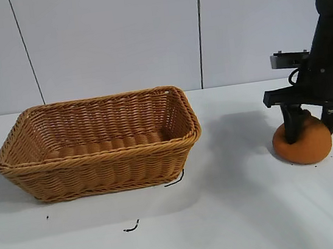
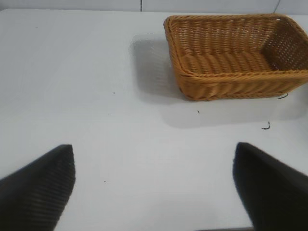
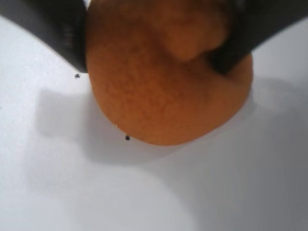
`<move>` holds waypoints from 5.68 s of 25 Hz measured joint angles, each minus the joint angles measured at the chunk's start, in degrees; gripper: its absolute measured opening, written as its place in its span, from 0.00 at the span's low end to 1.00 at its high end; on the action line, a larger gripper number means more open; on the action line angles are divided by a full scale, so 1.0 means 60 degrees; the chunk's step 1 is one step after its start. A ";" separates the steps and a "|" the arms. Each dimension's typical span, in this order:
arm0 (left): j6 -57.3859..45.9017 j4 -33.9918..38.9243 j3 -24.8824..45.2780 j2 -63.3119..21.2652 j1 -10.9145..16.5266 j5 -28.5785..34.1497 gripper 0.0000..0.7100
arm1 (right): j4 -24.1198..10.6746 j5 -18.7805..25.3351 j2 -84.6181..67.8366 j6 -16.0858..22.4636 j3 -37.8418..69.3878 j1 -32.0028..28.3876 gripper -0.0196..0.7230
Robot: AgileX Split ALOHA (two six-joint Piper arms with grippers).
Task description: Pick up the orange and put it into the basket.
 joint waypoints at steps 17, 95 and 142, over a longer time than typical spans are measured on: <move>0.0000 0.0000 0.0000 0.0000 0.0000 0.0000 0.90 | -0.0009 0.2169 -0.0688 0.0000 -0.4718 0.0523 0.13; 0.0000 0.0001 0.0000 0.0000 0.0000 0.0002 0.90 | -0.0909 0.2146 0.2666 0.0494 -0.8632 0.0188 0.96; 0.0000 0.0001 0.0000 0.0000 0.0000 0.0000 0.90 | -0.0741 0.0412 -1.7524 -0.0339 1.0288 0.0110 0.96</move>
